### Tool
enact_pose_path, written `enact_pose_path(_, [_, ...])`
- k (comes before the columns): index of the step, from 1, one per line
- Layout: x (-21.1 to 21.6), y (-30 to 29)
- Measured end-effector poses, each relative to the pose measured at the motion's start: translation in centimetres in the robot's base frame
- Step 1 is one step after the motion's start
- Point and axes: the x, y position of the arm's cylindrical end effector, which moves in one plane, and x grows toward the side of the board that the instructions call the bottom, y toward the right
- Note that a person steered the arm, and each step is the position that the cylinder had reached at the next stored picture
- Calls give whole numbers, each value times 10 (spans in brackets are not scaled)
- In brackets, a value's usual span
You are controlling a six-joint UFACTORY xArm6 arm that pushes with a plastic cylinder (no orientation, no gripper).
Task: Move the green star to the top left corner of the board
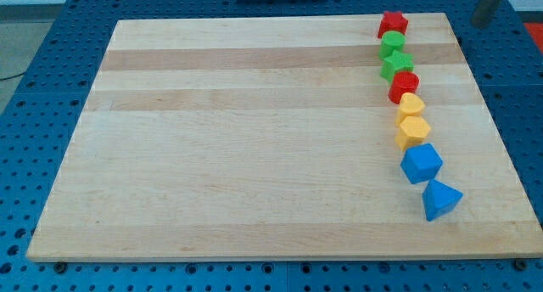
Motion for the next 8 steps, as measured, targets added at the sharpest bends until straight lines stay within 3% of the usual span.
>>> enact_pose_path(2, [165, -10])
enact_pose_path(5, [105, -113])
enact_pose_path(8, [110, -218])
